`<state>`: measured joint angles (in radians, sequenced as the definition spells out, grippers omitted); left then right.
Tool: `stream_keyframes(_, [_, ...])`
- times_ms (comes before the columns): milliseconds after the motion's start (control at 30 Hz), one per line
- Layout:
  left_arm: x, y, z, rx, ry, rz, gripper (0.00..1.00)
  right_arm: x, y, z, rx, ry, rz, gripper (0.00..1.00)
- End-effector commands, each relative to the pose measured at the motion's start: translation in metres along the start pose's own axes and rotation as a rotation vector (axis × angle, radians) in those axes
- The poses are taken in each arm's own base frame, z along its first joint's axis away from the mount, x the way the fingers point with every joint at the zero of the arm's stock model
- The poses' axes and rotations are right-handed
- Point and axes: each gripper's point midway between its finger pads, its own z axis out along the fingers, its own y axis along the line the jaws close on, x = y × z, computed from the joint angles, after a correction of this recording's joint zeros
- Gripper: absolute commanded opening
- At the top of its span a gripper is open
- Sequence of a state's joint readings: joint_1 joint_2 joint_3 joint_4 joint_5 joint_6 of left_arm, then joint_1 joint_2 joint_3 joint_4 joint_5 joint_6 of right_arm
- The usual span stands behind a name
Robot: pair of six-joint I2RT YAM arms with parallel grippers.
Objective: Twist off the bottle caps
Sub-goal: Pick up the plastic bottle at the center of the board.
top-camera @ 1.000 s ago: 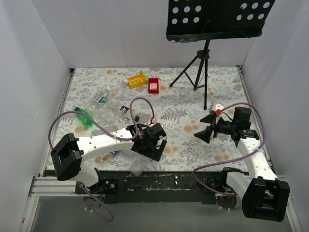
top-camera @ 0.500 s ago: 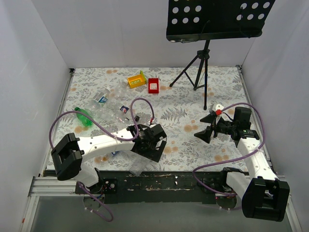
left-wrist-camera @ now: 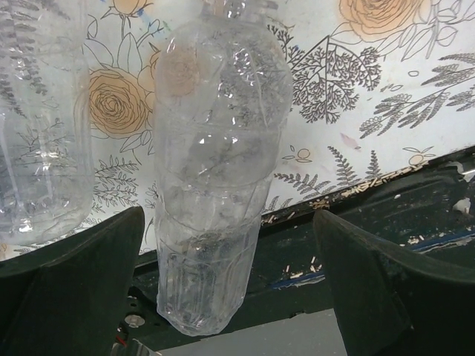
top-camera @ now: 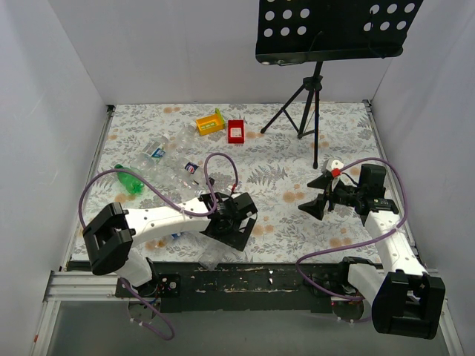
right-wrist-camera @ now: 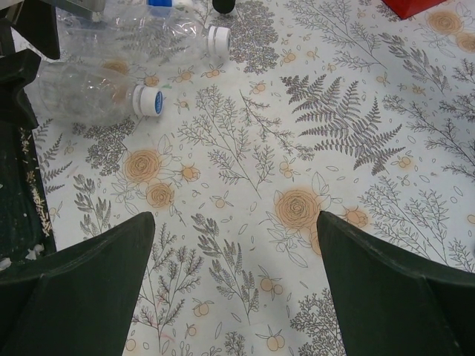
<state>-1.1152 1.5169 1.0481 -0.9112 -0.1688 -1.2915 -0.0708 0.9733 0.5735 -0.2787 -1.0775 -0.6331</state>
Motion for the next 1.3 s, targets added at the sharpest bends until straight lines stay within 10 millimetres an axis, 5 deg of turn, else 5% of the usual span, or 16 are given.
stream_keyframes(0, [0.006, 0.002, 0.006, -0.012, 0.015, -0.001, 0.98, -0.004, 0.002, 0.001, -0.021, -0.021, -0.024, 0.98])
stream_keyframes(733, [0.021, 0.002, 0.034, -0.051, 0.075, 0.004, 0.91, -0.006, 0.003, 0.0, -0.027, -0.025, -0.033, 0.98])
stream_keyframes(1067, [0.028, -0.003, 0.041, -0.048, 0.106, 0.019, 0.74, -0.007, 0.004, -0.001, -0.029, -0.027, -0.038, 0.98])
stream_keyframes(1267, [0.023, -0.012, 0.038, -0.016, 0.091, 0.026, 0.45, -0.008, 0.004, -0.001, -0.03, -0.028, -0.039, 0.98])
